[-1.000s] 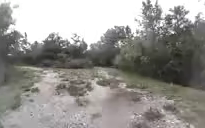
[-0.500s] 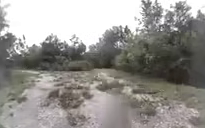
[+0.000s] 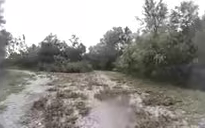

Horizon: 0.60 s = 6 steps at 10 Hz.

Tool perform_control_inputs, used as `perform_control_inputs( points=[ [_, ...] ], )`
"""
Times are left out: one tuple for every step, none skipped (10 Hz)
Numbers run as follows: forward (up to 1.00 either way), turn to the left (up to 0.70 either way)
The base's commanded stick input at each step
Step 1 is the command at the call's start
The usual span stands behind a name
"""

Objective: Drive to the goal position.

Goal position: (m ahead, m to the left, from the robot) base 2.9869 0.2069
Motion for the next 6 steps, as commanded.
perform_control_inputs(
  points=[
    [0.85,0.00],
    [0.85,0.00],
    [0.85,0.00],
    [0.85,0.00],
    [0.85,0.00],
    [0.85,0.00]
  ],
)
